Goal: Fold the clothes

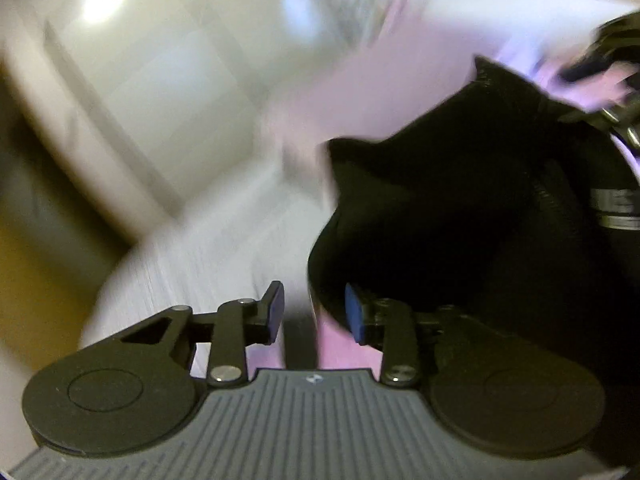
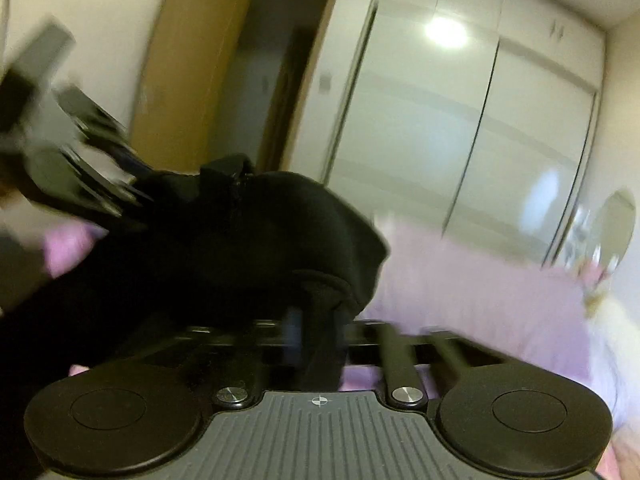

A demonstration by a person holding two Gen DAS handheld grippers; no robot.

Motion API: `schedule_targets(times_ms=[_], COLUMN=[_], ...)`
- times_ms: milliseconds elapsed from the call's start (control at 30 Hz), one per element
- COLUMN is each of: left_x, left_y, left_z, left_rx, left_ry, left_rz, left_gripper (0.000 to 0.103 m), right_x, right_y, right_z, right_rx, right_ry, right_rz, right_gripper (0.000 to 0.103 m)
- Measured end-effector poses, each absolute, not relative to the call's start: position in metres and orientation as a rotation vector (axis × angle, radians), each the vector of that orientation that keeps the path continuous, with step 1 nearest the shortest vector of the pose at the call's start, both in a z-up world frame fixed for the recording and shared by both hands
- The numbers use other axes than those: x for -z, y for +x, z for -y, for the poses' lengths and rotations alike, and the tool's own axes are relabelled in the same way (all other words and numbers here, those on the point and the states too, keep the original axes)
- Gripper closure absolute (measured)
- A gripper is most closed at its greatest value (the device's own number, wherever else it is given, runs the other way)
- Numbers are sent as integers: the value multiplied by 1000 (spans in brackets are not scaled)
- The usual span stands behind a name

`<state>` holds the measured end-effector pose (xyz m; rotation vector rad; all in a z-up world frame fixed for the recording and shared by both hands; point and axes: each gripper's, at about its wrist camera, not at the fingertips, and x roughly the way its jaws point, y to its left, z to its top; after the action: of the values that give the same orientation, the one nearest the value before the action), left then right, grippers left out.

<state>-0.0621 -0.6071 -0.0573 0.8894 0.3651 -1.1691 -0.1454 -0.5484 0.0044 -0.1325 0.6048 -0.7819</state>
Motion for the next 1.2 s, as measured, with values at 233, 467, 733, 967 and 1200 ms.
schedule_targets(times_ms=[233, 467, 733, 967, 1200], left_x=[185, 237, 253, 185, 185], left_y=[-71, -57, -30, 84, 173], left_z=[533, 469, 453, 425, 449], left_rx=[1109, 1081, 1241, 1179, 906], left_ry=[901, 871, 838, 930, 1158], left_rz=[-799, -1007, -1061, -807, -575], left_gripper=[65, 44, 102, 102, 96], right_x=[121, 162, 205, 181, 178], right_y=[-200, -216, -167, -172, -219], right_z=[598, 543, 514, 512, 508], right_rx=[765, 710, 745, 973, 1176], right_ry=[340, 788, 1030, 938, 726], right_rz=[-783, -834, -784, -765, -984], right_gripper=[29, 29, 29, 29, 29])
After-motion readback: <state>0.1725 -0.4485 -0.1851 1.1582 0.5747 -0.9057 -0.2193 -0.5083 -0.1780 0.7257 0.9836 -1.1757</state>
